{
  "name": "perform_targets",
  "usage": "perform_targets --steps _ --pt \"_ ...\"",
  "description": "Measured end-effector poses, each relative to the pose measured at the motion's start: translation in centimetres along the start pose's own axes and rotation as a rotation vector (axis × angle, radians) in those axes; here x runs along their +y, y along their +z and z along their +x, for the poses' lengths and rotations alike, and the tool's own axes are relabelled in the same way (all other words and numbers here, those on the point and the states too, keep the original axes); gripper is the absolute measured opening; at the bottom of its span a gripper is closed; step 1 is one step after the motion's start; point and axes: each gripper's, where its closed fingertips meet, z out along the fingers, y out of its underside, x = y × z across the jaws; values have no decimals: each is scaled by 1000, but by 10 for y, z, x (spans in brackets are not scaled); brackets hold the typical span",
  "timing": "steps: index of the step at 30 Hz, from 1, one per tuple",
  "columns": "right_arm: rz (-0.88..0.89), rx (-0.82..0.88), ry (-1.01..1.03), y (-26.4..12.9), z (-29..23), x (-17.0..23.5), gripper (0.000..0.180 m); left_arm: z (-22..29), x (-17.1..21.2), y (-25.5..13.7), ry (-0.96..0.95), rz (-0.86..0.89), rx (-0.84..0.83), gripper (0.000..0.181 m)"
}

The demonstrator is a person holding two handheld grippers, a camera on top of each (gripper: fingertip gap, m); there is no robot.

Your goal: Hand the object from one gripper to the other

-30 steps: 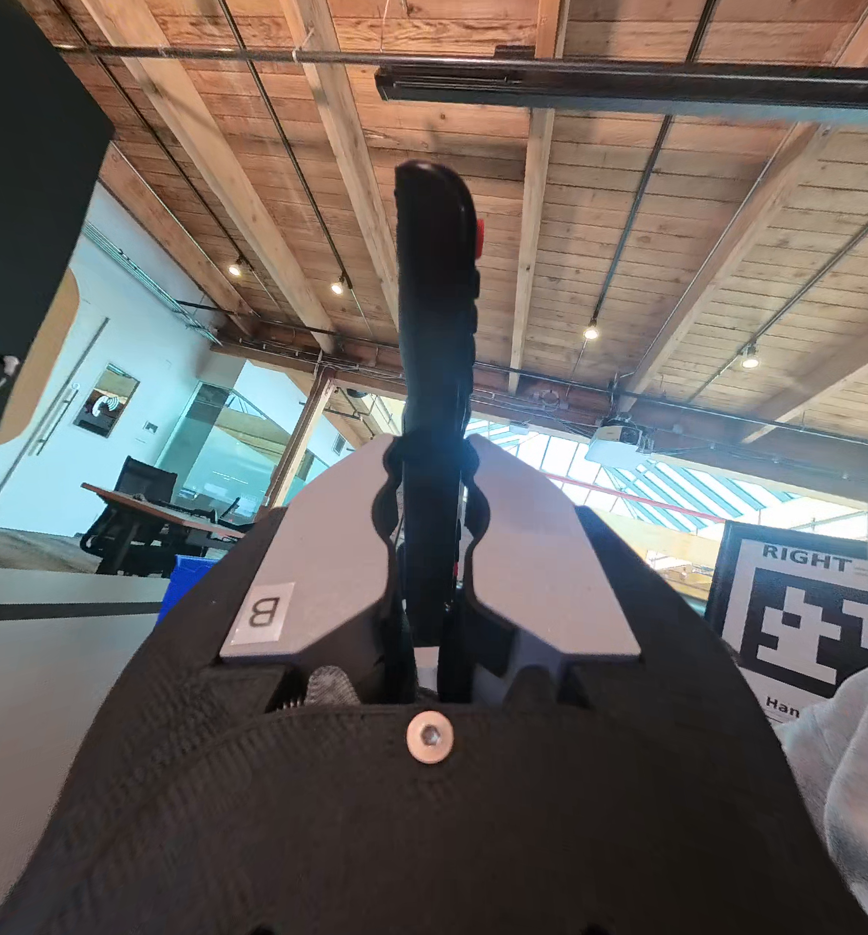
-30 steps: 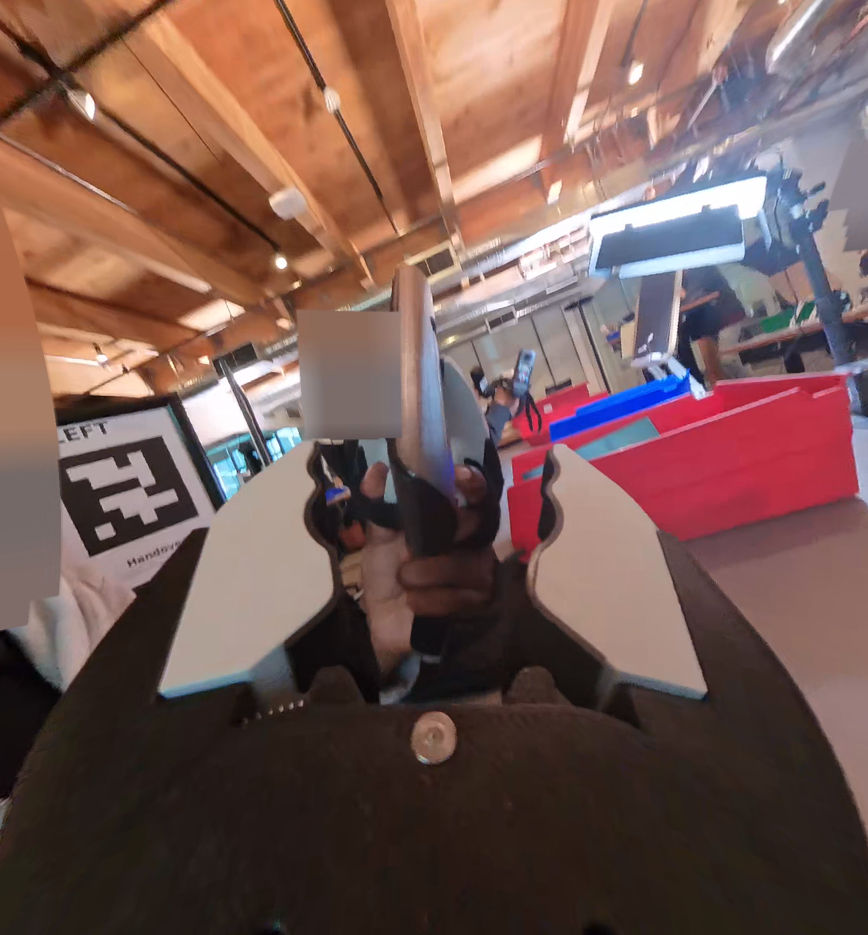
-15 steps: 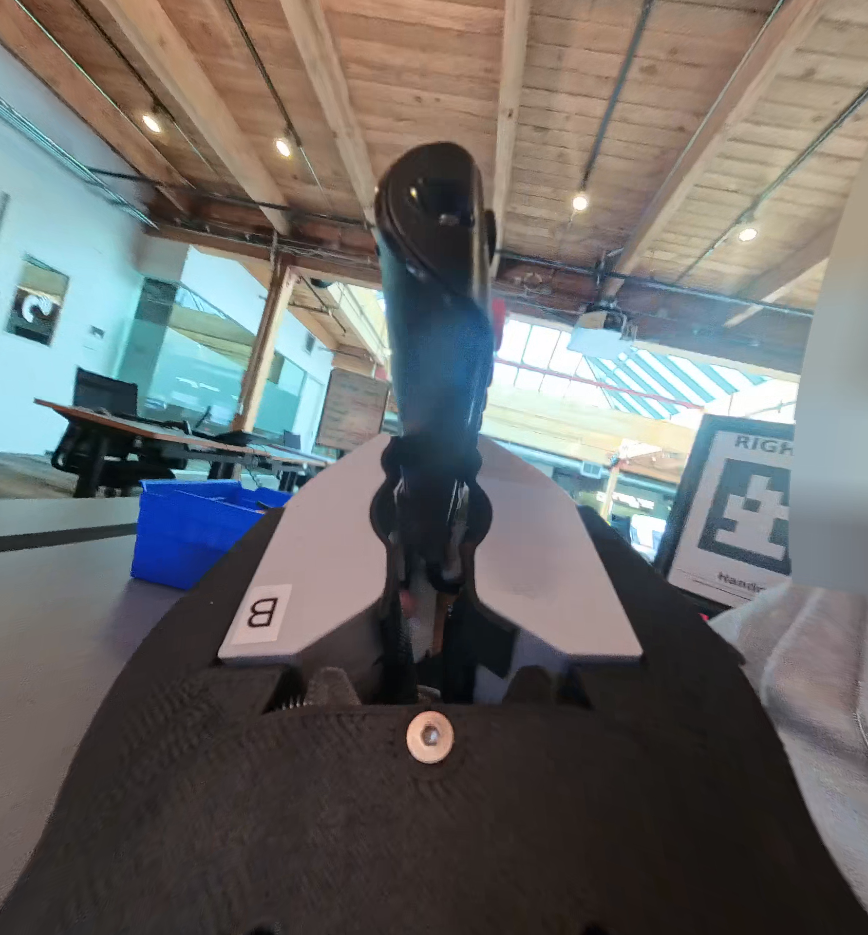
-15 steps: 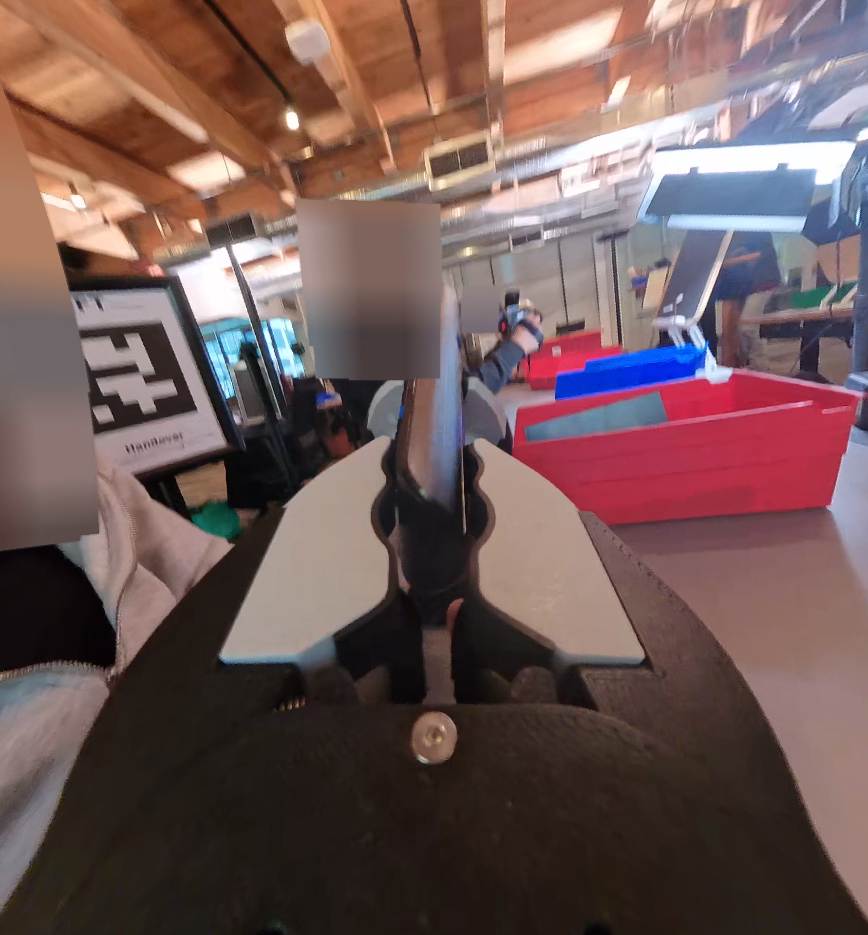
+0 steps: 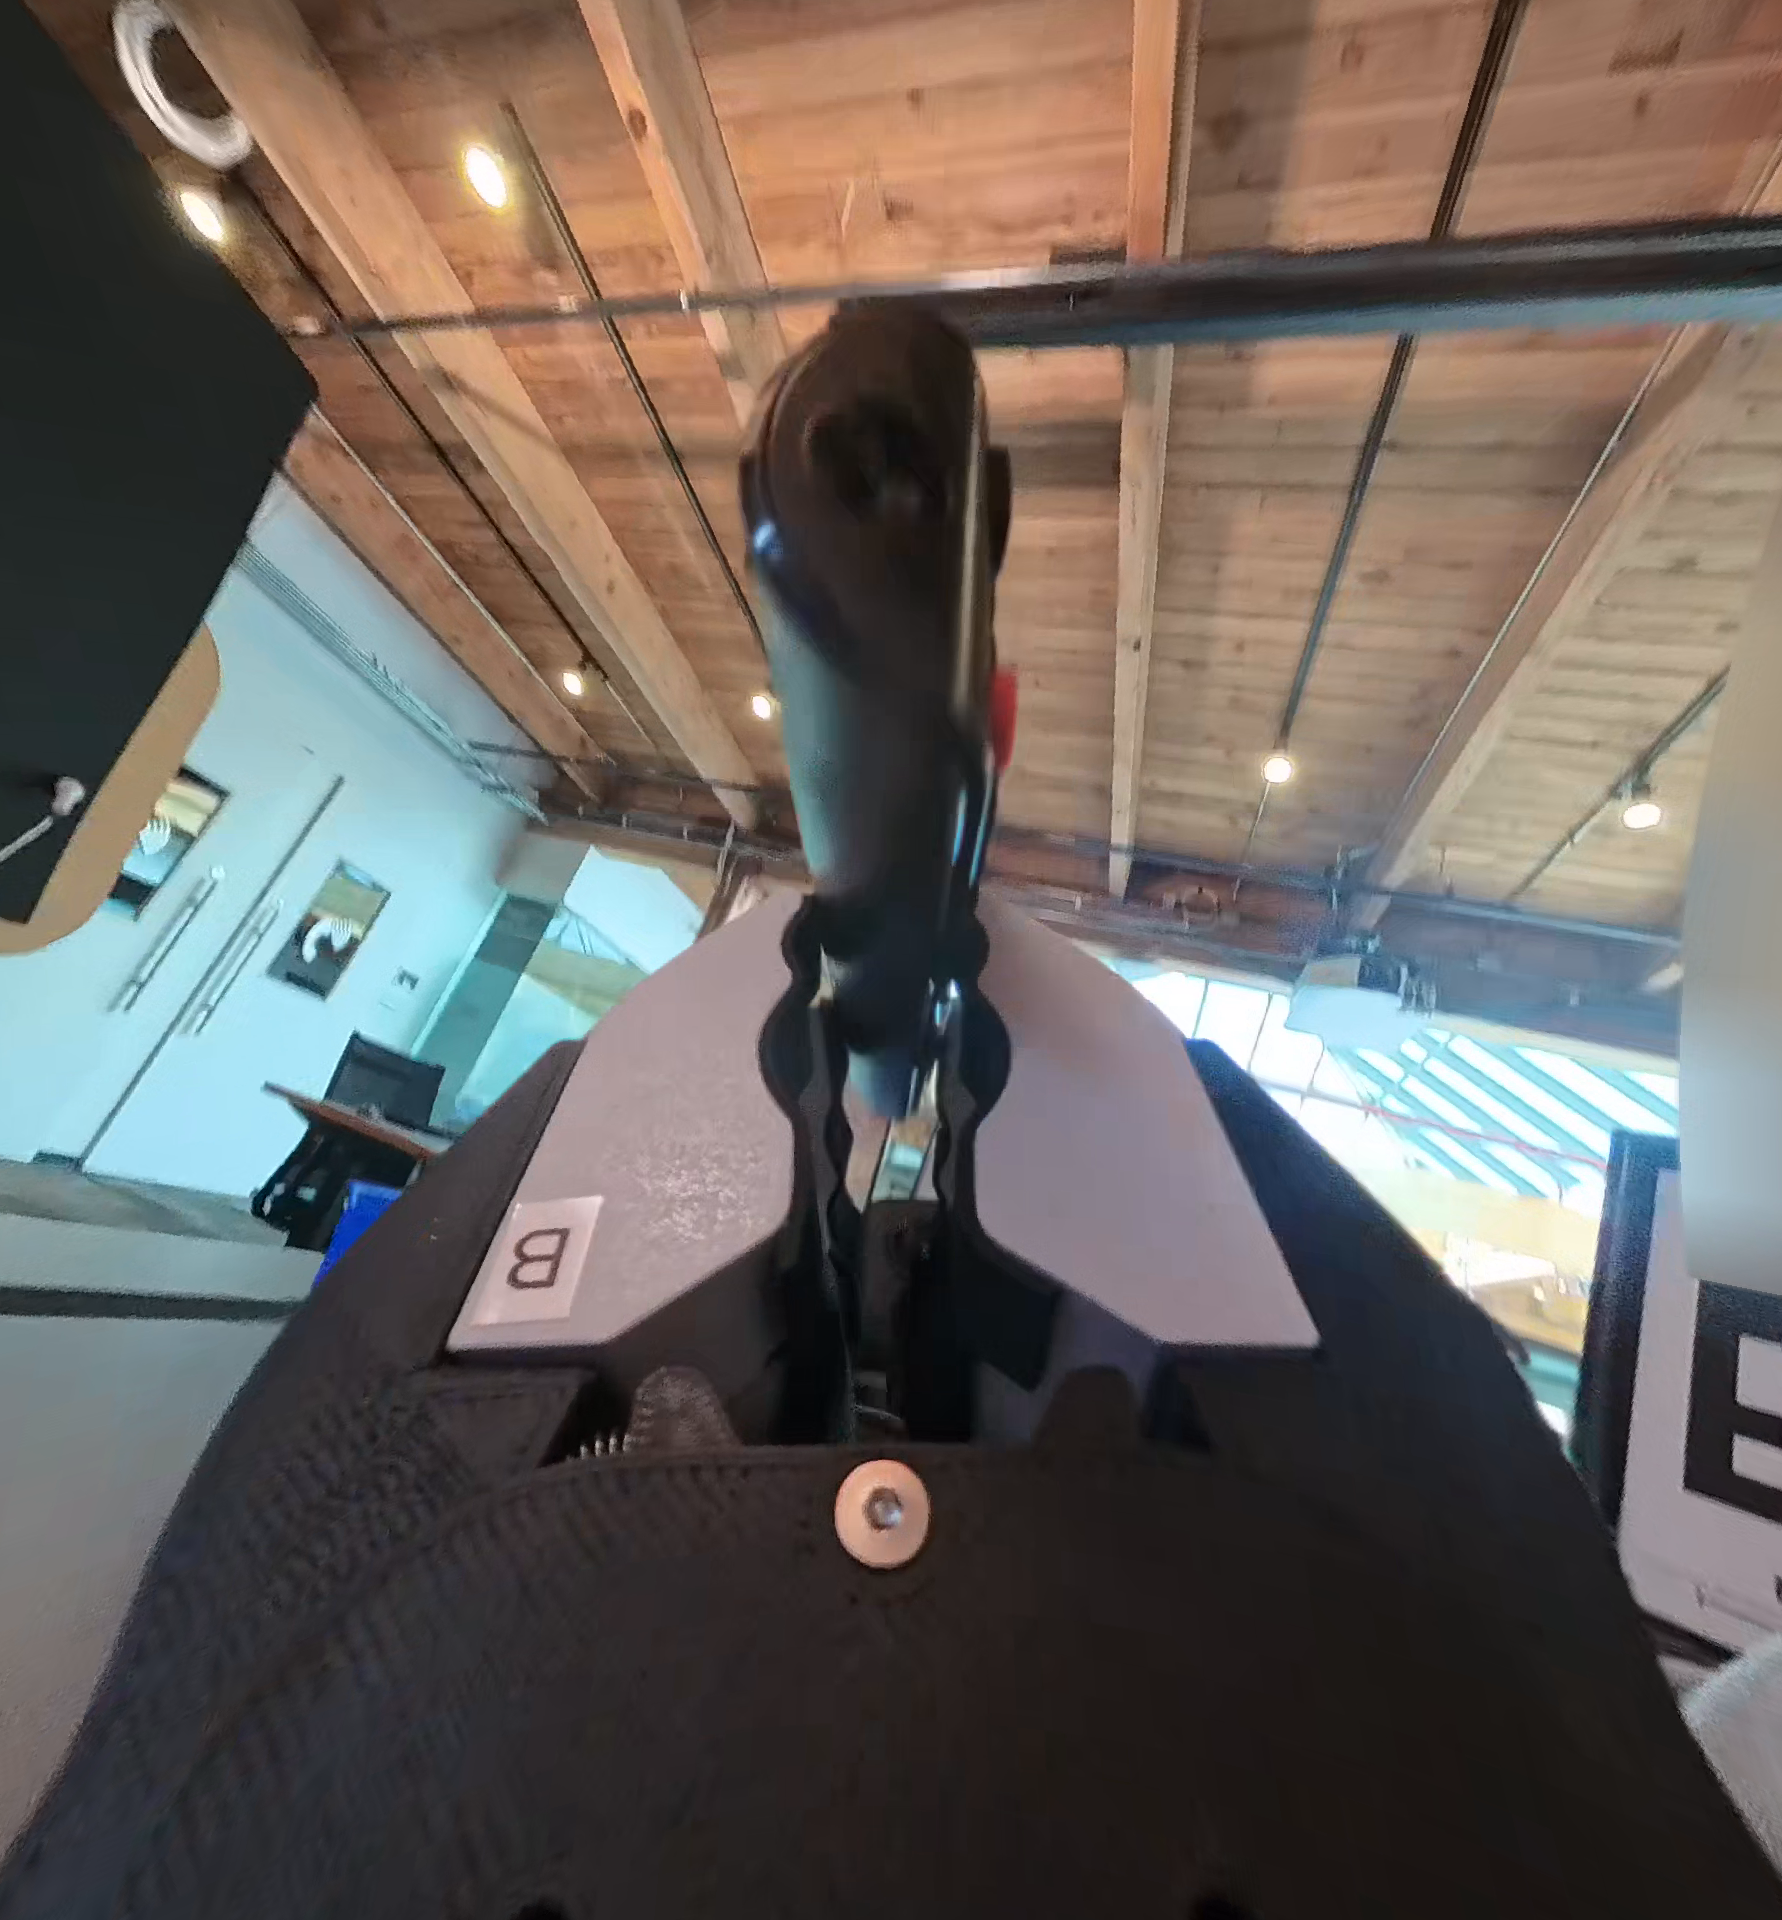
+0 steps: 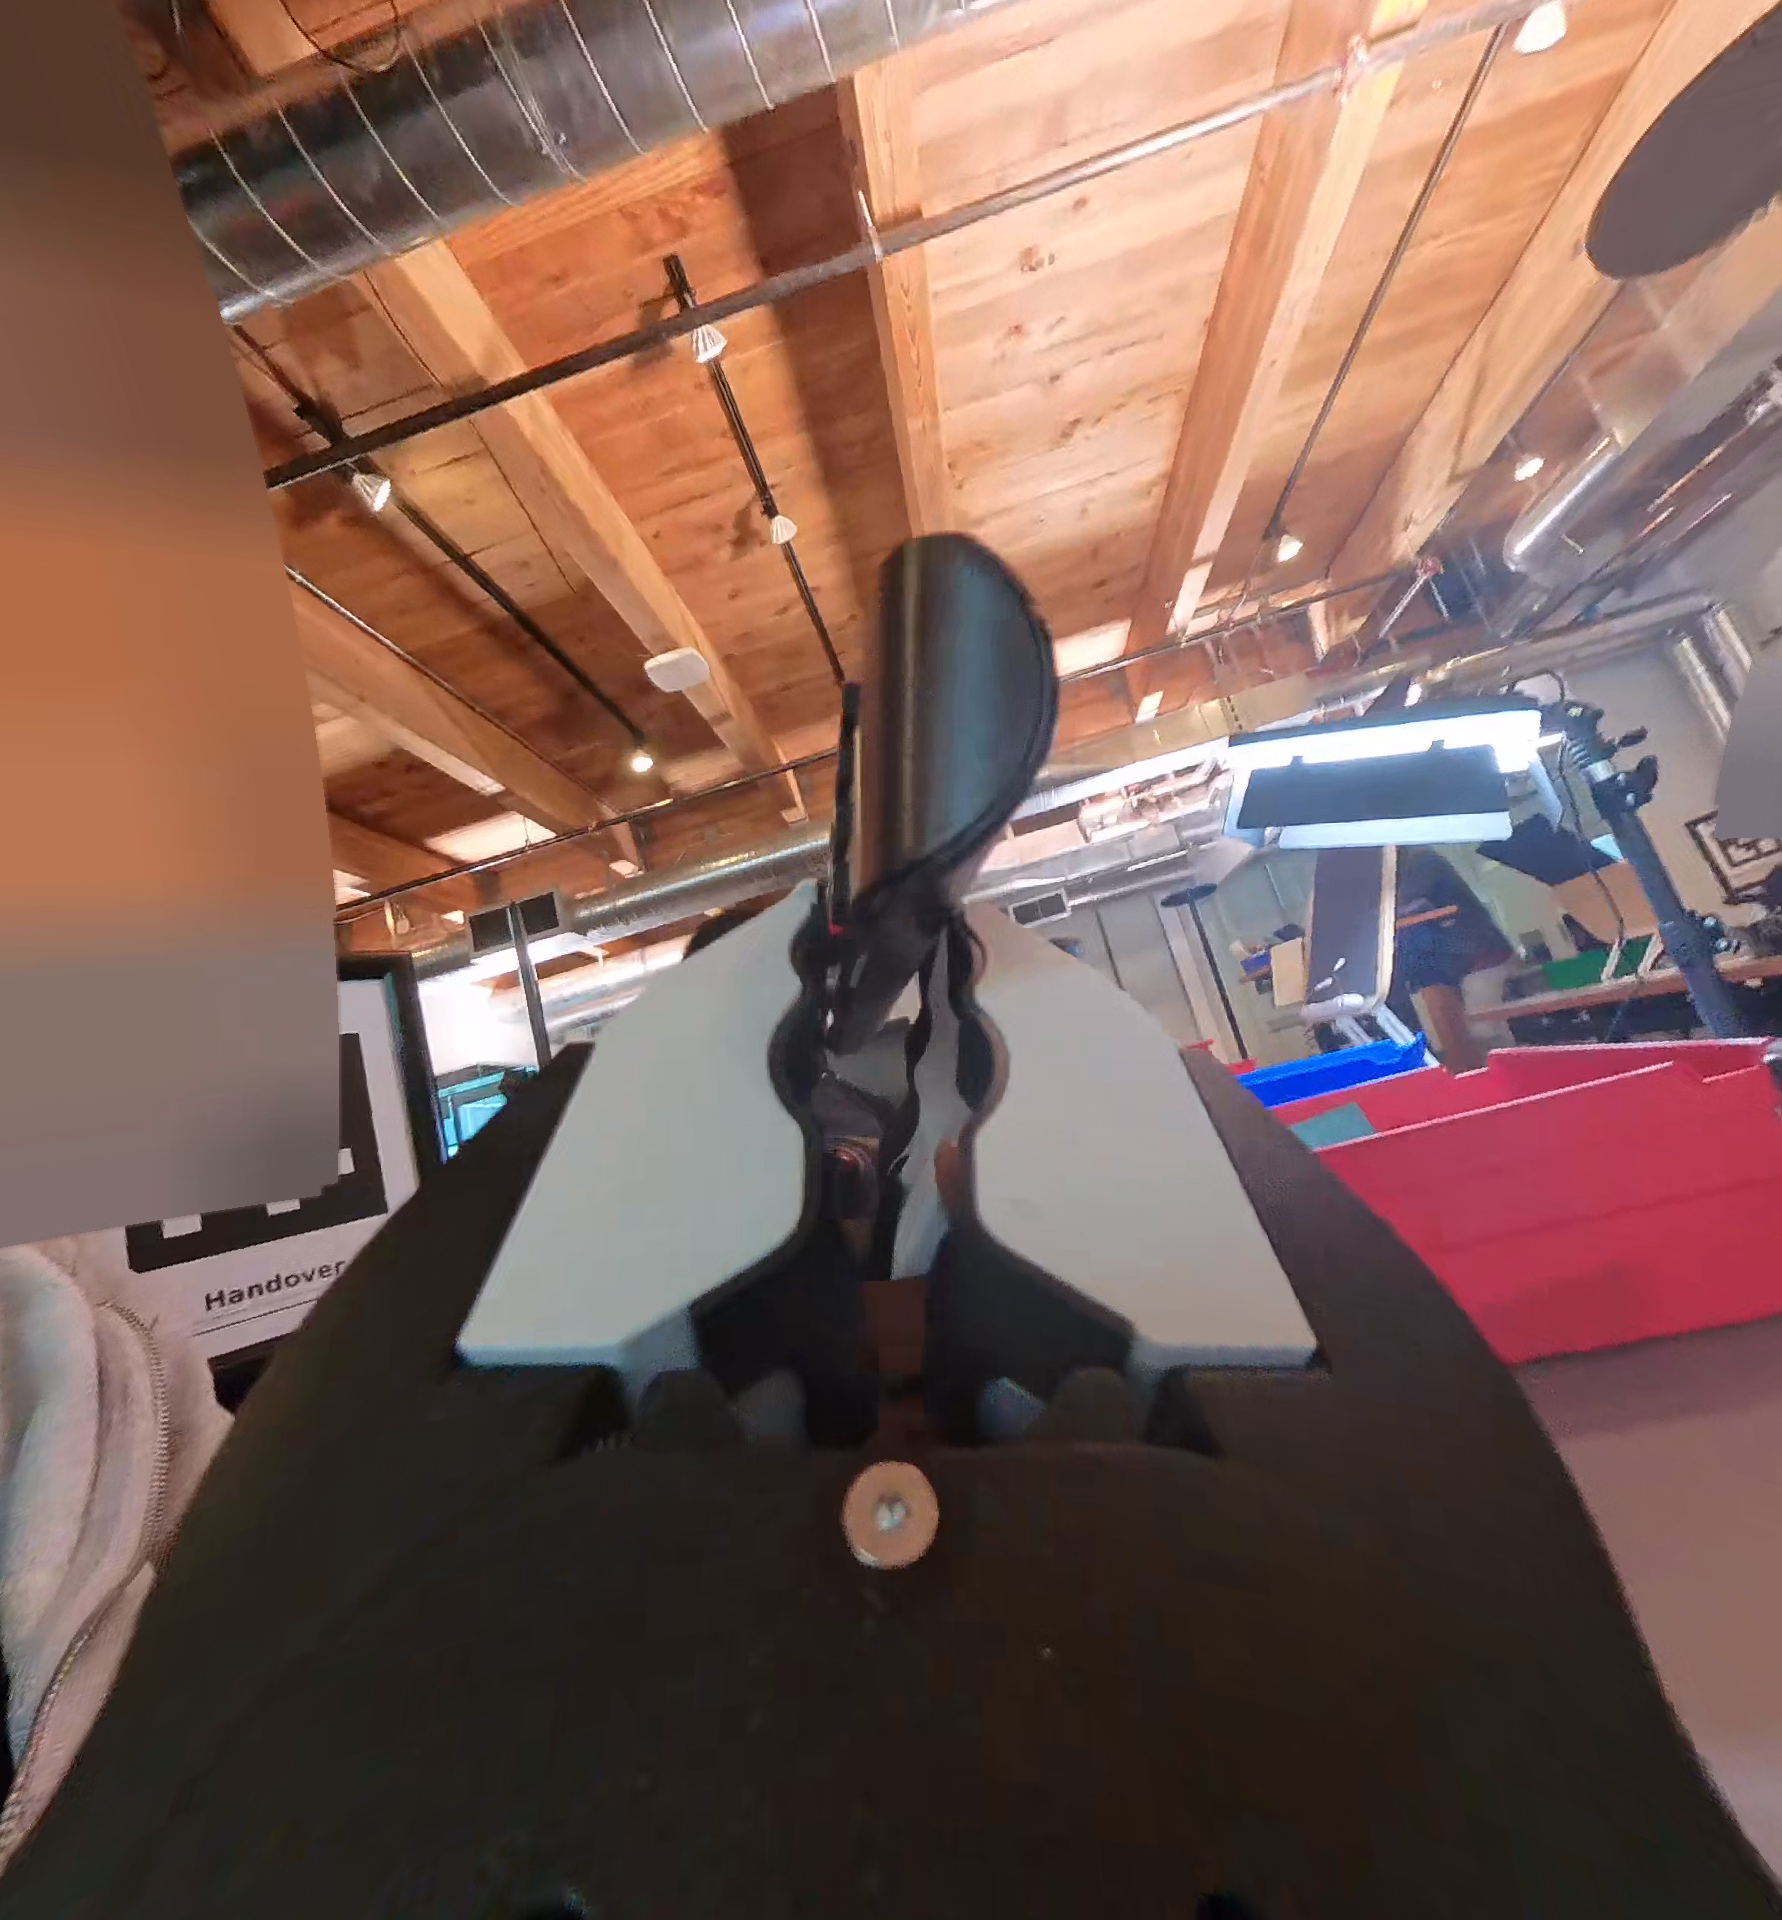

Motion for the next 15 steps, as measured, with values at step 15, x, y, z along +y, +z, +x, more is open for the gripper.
perform_targets --steps 15 --pt "-71 -27 -25 5 -6 7 42 0 8 -24 -108 -163 33 28"
